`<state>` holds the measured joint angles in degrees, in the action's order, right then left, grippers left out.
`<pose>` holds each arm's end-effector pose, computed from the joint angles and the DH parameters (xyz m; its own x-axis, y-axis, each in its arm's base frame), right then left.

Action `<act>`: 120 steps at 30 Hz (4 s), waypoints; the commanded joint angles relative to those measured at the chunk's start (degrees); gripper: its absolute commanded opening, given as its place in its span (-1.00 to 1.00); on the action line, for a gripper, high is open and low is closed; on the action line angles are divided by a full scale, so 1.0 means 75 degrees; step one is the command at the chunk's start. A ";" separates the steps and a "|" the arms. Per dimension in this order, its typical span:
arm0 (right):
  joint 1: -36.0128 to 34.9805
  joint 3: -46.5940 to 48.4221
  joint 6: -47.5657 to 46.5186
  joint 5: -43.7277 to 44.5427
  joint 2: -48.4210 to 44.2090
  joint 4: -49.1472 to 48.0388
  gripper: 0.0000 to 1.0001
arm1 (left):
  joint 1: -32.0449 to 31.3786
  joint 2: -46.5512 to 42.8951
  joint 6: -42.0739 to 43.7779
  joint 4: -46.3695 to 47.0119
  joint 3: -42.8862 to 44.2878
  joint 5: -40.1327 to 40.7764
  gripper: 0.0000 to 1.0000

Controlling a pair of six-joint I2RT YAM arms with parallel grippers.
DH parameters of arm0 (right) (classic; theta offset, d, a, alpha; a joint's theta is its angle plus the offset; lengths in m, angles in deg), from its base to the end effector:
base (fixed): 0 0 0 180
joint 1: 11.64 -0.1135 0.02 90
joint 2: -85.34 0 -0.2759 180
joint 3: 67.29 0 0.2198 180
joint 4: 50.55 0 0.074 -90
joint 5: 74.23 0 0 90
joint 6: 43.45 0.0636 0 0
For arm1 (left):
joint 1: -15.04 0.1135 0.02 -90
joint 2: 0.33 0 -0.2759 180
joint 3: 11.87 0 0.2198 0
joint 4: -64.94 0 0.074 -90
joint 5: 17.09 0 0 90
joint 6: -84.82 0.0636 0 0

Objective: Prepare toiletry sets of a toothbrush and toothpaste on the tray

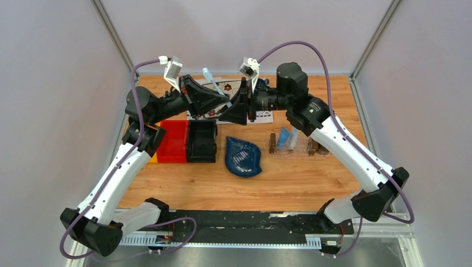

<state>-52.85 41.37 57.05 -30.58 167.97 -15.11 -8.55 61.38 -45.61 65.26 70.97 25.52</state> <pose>0.1942 0.2312 0.4643 -0.3017 -0.0970 -0.9485 -0.9527 0.0678 0.2961 0.1675 -0.1242 0.4785 -0.3277 -0.3360 -0.8830 0.9014 0.1687 -0.3987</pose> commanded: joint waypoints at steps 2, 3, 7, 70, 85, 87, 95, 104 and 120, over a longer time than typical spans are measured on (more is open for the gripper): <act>-0.0036 -0.0094 -0.0274 0.0296 -0.0177 -0.0059 -0.04 | 0.0005 -0.0072 0.0280 -0.0010 0.0054 0.0027 -1.00; -0.0036 -0.0106 -0.0356 0.0366 -0.0224 0.0023 0.04 | 0.0005 -0.0084 0.0489 -0.0277 0.0089 0.0015 -1.00; -0.0036 -0.0234 -0.1012 0.0858 -0.0493 0.0574 0.39 | 0.0005 -0.0142 0.1544 -0.1578 0.0441 0.0085 -1.00; -0.0036 0.0468 -0.1682 0.0321 -0.0740 0.1185 -0.42 | -0.1026 0.0772 0.5050 -0.5120 0.1308 -0.1966 -1.00; -0.0036 0.0328 -0.1787 0.0437 -0.0845 0.1207 -1.00 | -0.1049 0.0737 0.5308 -0.5342 0.1379 -0.1697 -0.91; -0.0036 0.0258 -0.1857 0.0612 -0.0915 0.1219 -1.00 | -0.1049 0.0701 0.5331 -0.5354 0.1414 -0.1522 -0.68; 0.0151 -0.0257 -0.2314 0.2124 -0.1454 0.1266 -1.00 | -0.1038 0.0538 0.5717 -0.5904 0.1672 -0.0760 0.08; 0.1251 -0.1394 -0.2455 0.3425 -0.2555 0.1091 -1.00 | -0.0651 -0.0107 0.6070 -0.6011 0.1461 0.0190 0.14; 0.4029 -0.3738 -0.1541 0.5089 -0.4559 0.0587 -1.00 | -0.0405 -0.0377 0.5987 -0.5647 0.0922 0.0800 0.14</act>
<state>-25.23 15.76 43.68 3.30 136.43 -7.75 -12.00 59.77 -1.78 20.82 78.55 30.41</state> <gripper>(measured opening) 0.027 0.568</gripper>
